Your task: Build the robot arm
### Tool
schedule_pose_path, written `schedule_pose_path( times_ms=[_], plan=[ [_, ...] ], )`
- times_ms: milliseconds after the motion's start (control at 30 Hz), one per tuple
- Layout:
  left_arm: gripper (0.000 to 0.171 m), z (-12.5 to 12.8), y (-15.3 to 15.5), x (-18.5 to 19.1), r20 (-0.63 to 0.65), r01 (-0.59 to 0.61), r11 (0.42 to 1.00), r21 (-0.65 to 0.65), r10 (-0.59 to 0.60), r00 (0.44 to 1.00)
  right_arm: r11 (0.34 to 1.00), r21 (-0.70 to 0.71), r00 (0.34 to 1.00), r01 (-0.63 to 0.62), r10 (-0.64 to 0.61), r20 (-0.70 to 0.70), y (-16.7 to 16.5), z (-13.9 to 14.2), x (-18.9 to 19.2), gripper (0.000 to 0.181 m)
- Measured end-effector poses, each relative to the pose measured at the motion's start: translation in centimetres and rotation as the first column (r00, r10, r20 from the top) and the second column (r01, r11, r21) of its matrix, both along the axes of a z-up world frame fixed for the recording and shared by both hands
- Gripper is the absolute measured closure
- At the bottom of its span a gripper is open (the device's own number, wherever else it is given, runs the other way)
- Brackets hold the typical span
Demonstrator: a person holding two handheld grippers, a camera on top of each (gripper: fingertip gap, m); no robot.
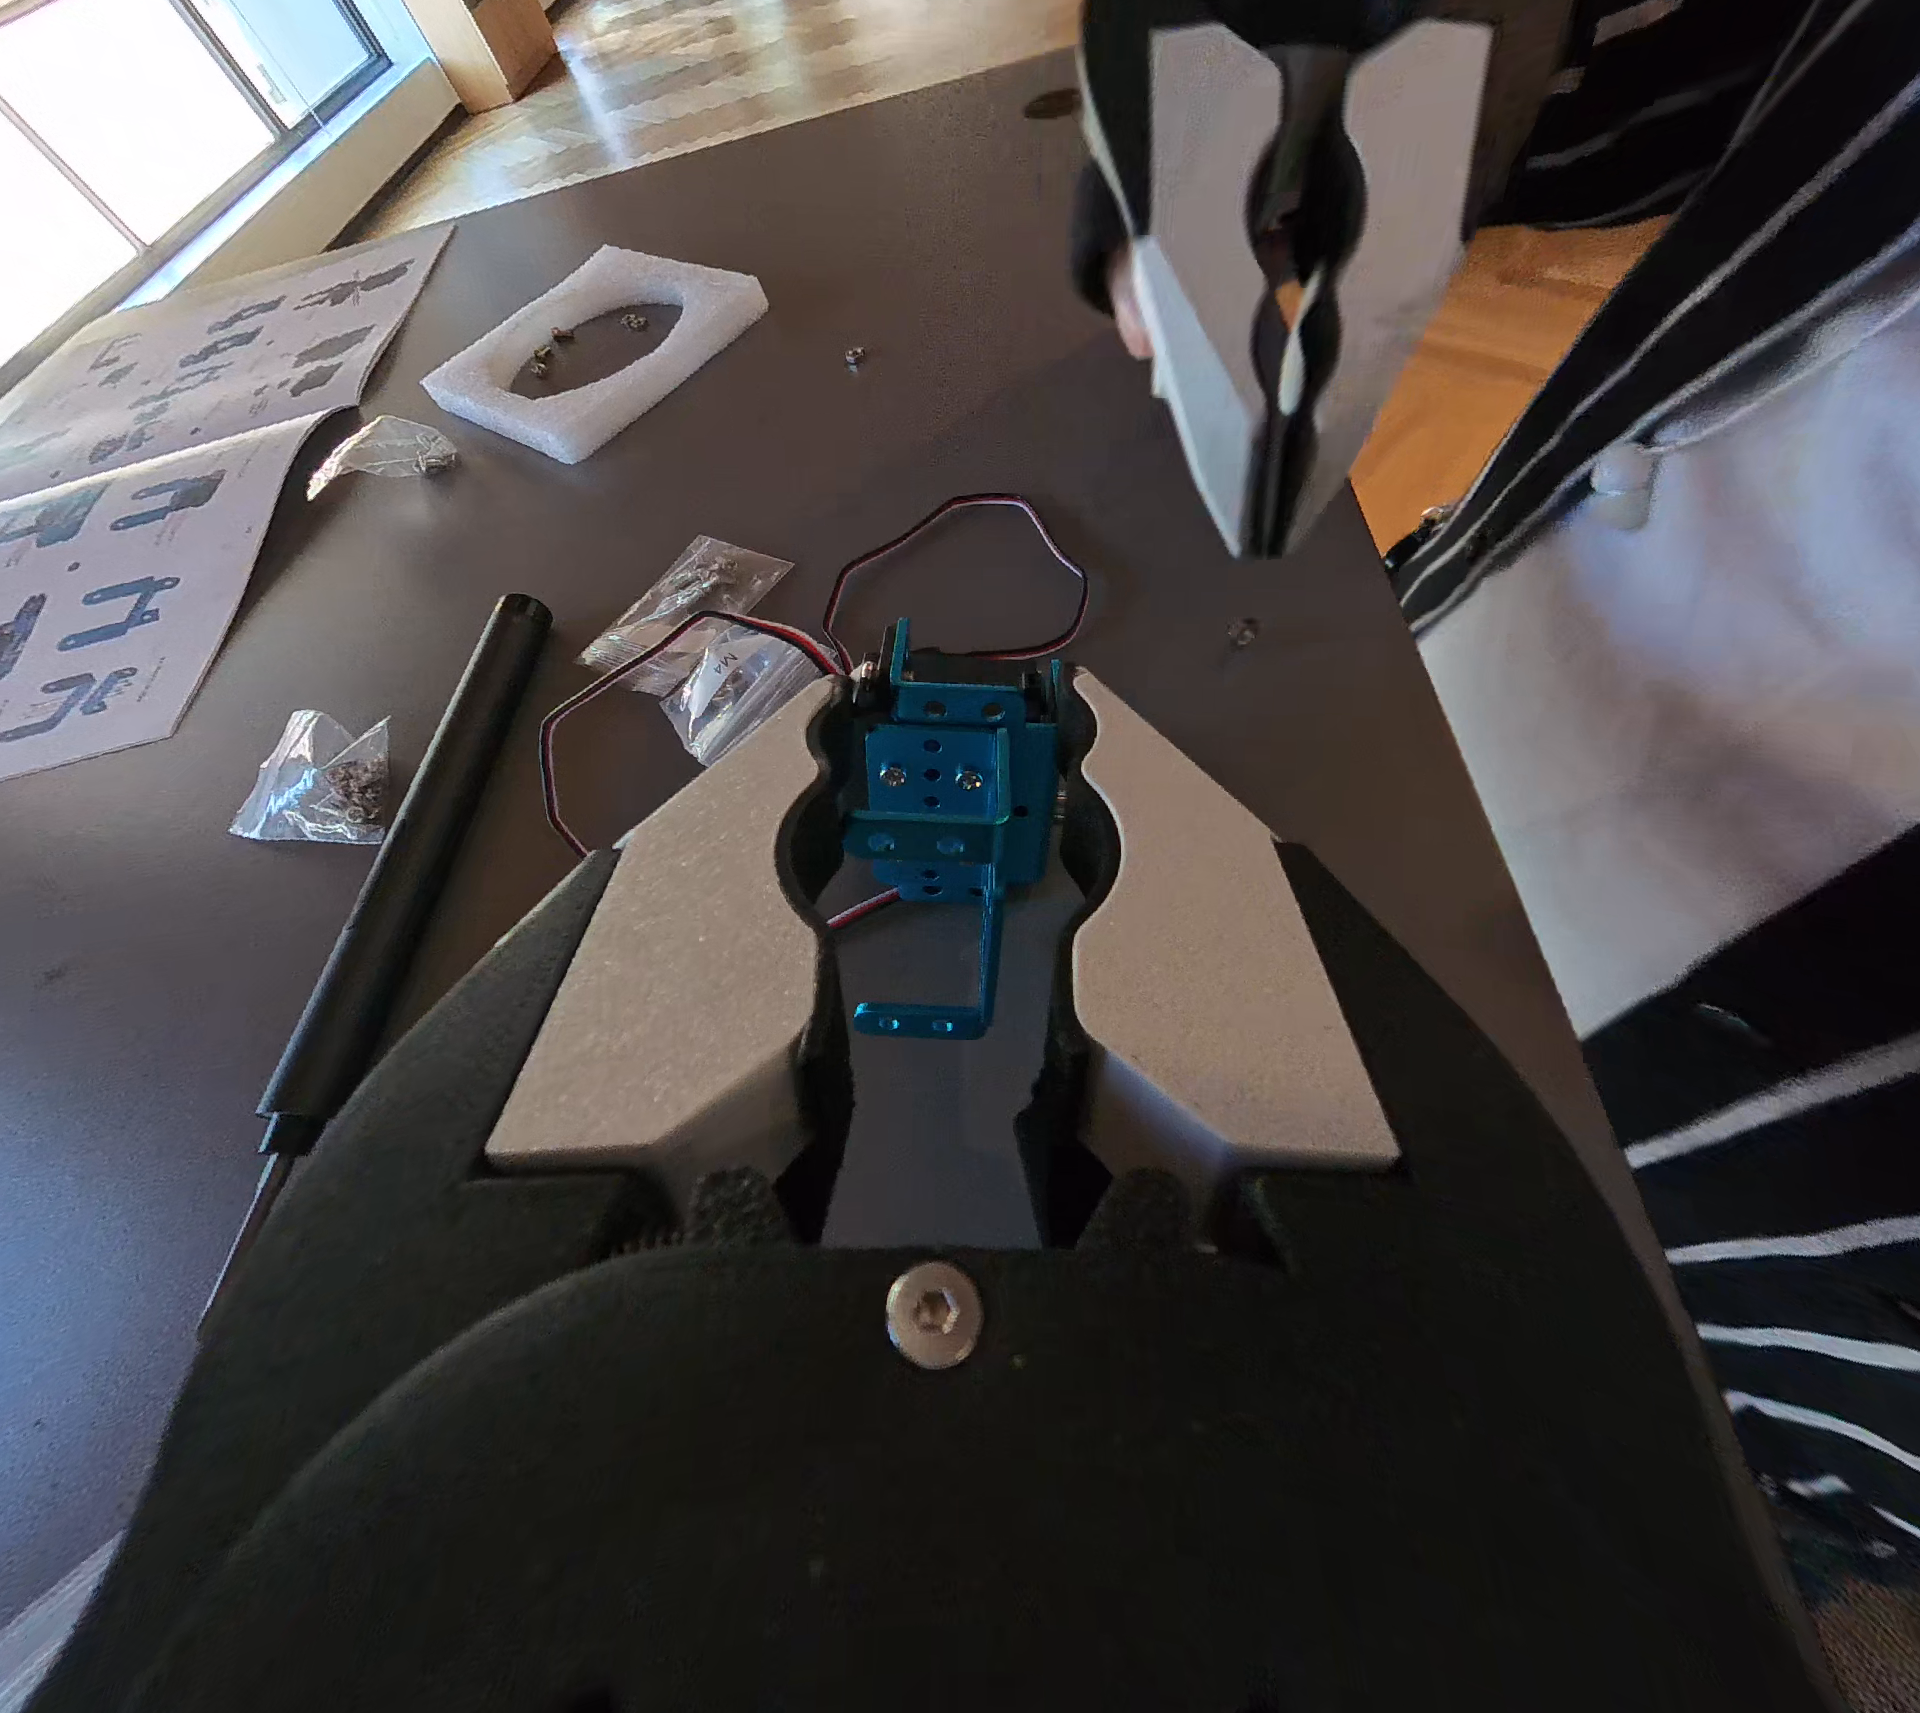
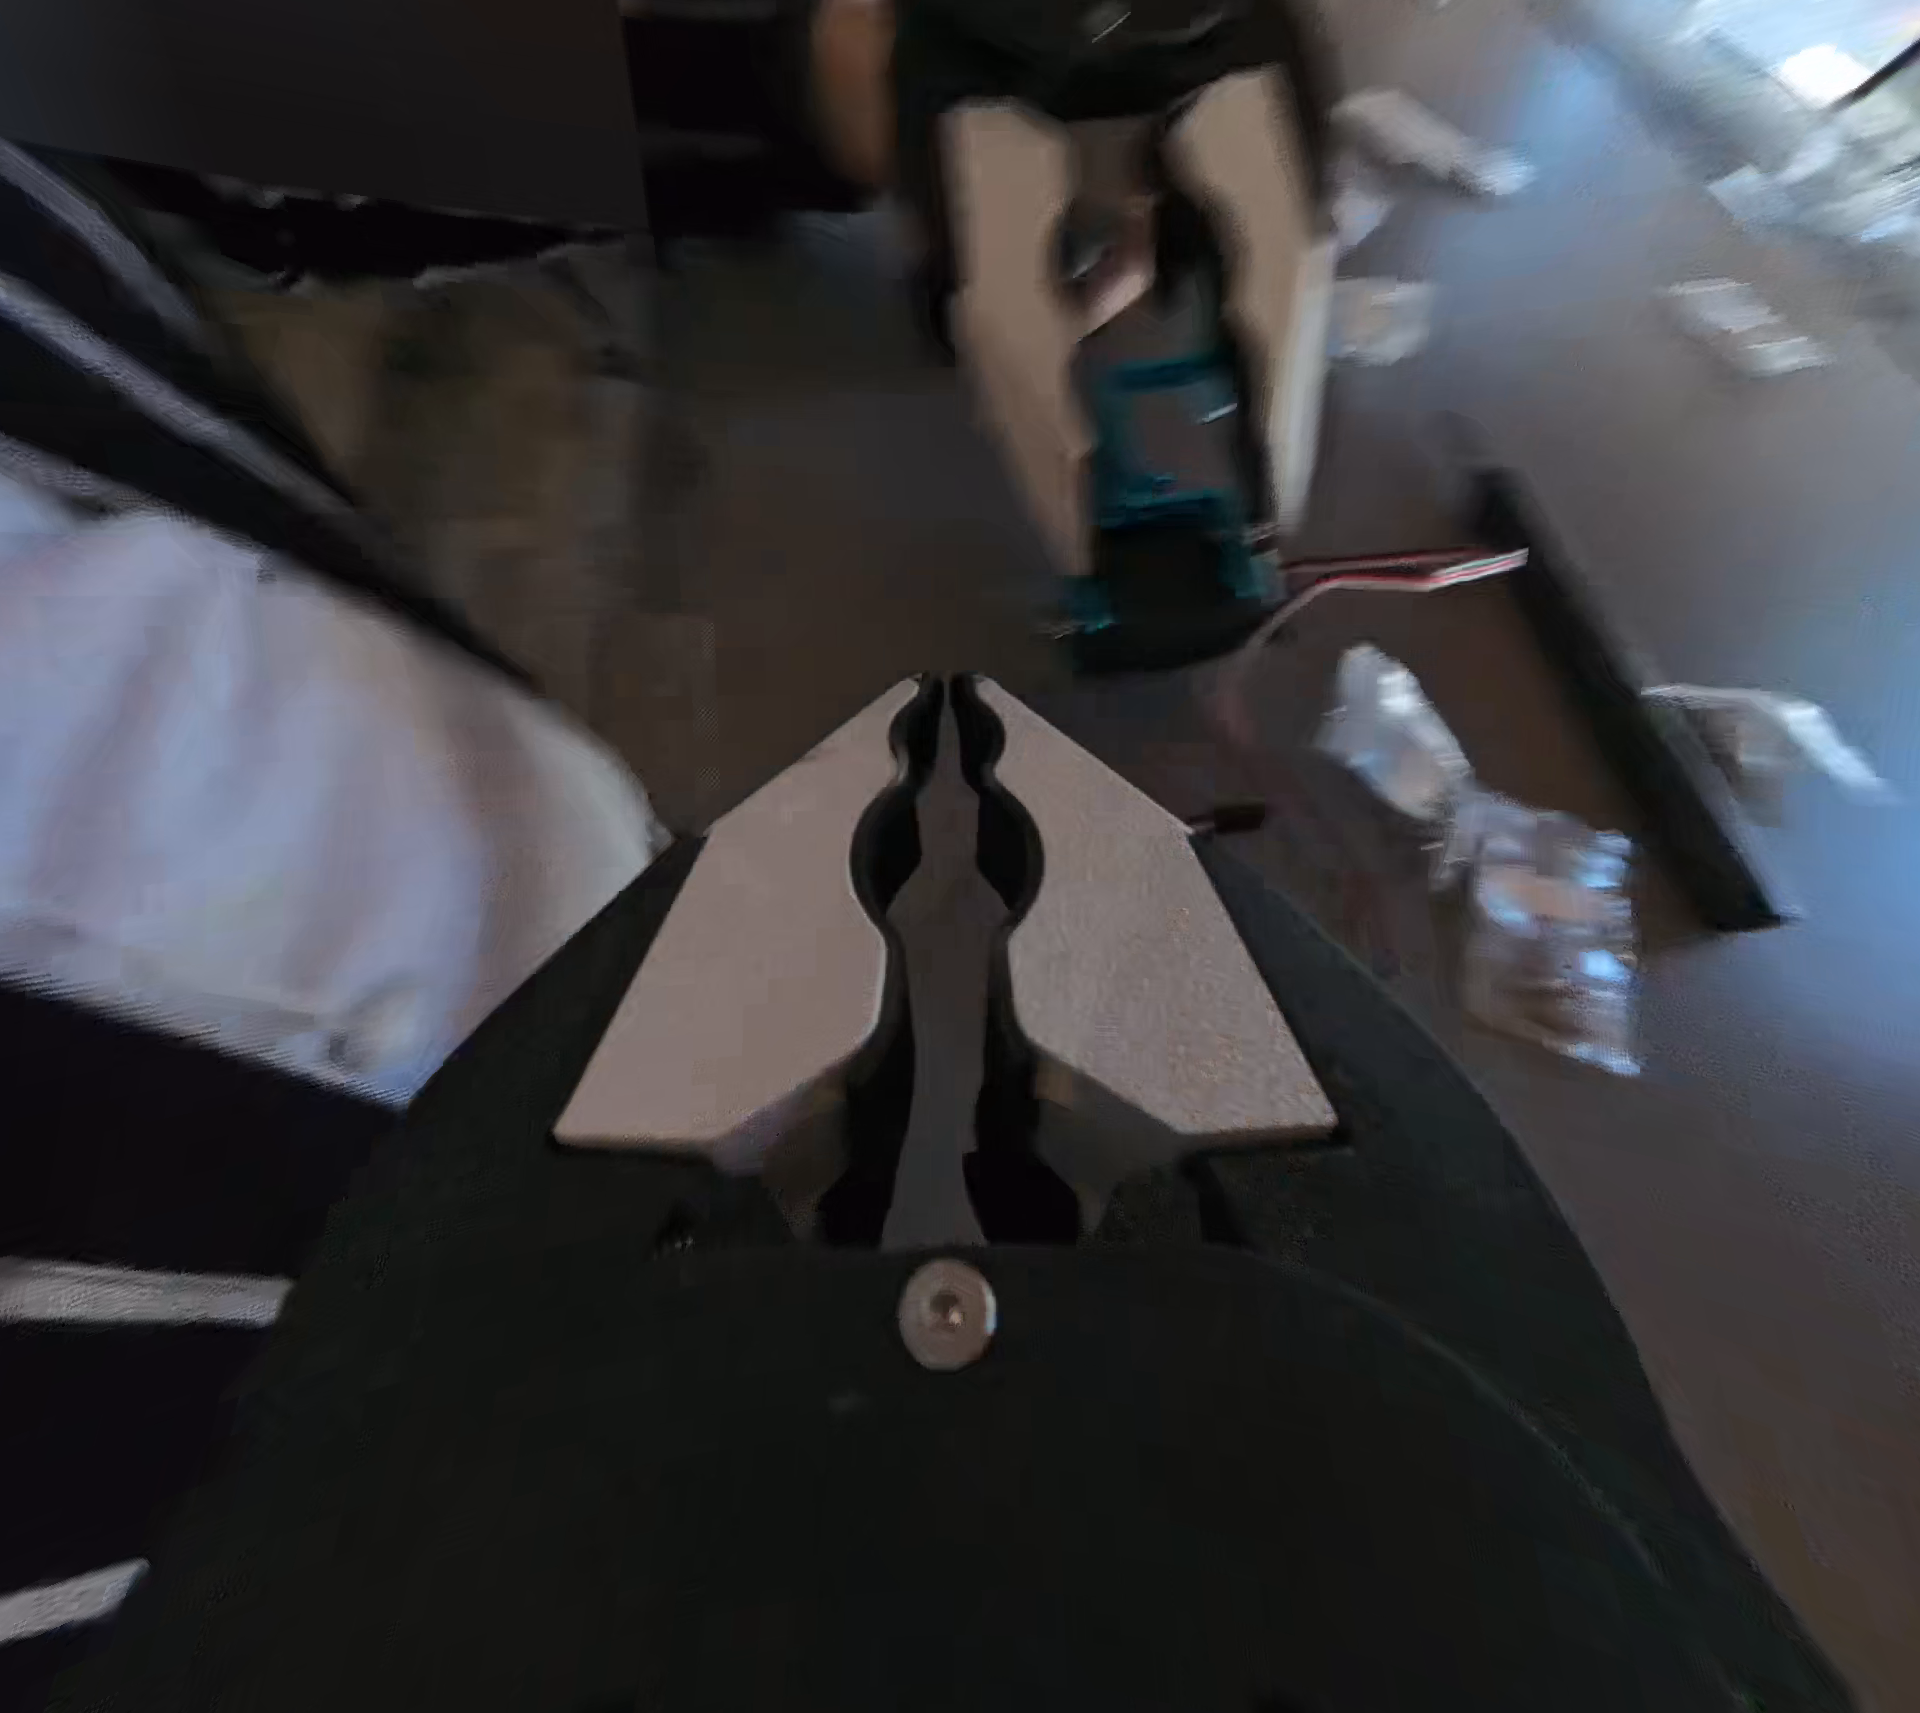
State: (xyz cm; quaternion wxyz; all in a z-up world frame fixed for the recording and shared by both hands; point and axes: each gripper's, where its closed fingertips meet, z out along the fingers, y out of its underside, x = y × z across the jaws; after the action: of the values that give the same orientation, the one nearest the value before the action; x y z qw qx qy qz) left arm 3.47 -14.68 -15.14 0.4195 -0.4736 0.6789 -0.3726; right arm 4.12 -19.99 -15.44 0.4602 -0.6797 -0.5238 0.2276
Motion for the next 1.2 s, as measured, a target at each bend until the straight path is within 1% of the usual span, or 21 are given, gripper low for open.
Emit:
schedule_pose_path(
  times_ms=[67,133,200,300,367,433,500,600,633,733,833,900,967,1033,1200],
  plan=[
    [0.134,0.0,0.0,0.0,-0.001,0.001,1.000,-0.003,-0.001,1.000,0.999,-0.018,0.990,-0.035,0.037,0.138,-1.4,-2.2,0.3,0.179],
    [0.134,0.0,0.0,0.1,-0.003,0.003,1.000,-0.006,-0.003,1.000,0.997,-0.039,0.982,-0.071,0.077,0.173,-2.5,-3.5,0.2,0.180],
    [0.134,0.0,0.0,0.1,-0.003,0.003,1.000,-0.004,-0.003,1.000,0.998,-0.044,0.980,-0.042,0.050,0.194,-2.2,-4.4,0.3,0.181],
    [0.134,0.0,0.0,0.2,-0.002,0.003,1.000,-0.005,-0.003,1.000,0.999,-0.047,0.990,-0.024,0.030,0.135,-1.6,-3.4,0.2,0.181],
    [0.134,0.0,0.0,0.2,-0.003,0.003,1.000,-0.007,-0.003,1.000,0.996,-0.089,0.997,-0.007,0.014,0.080,-1.5,-2.7,0.3,0.181],
    [0.134,0.0,0.0,0.2,-0.004,0.003,1.000,-0.011,-0.004,1.000,0.991,-0.133,0.998,0.007,0.002,0.061,-1.5,-2.6,0.8,0.180],
    [0.134,0.0,0.1,0.3,-0.004,0.002,1.000,-0.011,-0.002,1.000,0.989,-0.145,0.995,0.040,-0.027,0.093,-1.1,-2.8,1.7,0.178],
    [0.135,0.0,0.1,0.4,-0.002,0.000,1.000,0.001,0.000,1.000,0.980,-0.197,0.983,0.034,0.003,0.182,-1.8,-3.0,2.2,0.170],
    [0.135,0.0,0.1,0.5,-0.003,0.000,1.000,0.010,0.000,1.000,0.977,-0.210,0.978,0.028,0.016,0.207,-2.0,-2.9,2.2,0.170],
    [0.135,0.0,-0.3,0.6,0.013,0.008,0.999,0.052,-0.009,1.000,0.977,-0.192,0.959,0.094,-0.038,0.281,-1.1,-2.3,1.7,0.171],
    [0.135,0.0,-0.1,0.5,0.014,0.000,0.999,0.036,-0.001,1.000,0.952,-0.247,0.941,0.180,-0.093,0.326,-0.5,-3.0,1.2,0.160],
    [0.135,0.0,0.1,0.6,0.004,-0.004,1.000,0.007,0.004,1.000,0.943,-0.283,0.950,0.175,-0.086,0.302,-0.8,-3.4,0.8,0.160],
    [0.141,0.1,0.8,0.6,0.003,-0.031,0.999,-0.016,0.031,1.000,0.940,-0.283,0.956,0.189,-0.110,0.273,-0.8,-3.5,0.8,0.157],
    [0.141,0.1,1.4,0.6,0.004,-0.048,0.999,-0.007,0.048,0.999,0.939,-0.298,0.969,0.170,-0.103,0.226,-1.2,-3.5,0.7,0.156],
    [0.141,0.1,1.6,0.6,0.009,-0.050,0.999,0.014,0.050,0.999,0.960,-0.260,0.976,0.100,-0.044,0.212,-2.1,-4.1,1.4,0.153]
  ],
)
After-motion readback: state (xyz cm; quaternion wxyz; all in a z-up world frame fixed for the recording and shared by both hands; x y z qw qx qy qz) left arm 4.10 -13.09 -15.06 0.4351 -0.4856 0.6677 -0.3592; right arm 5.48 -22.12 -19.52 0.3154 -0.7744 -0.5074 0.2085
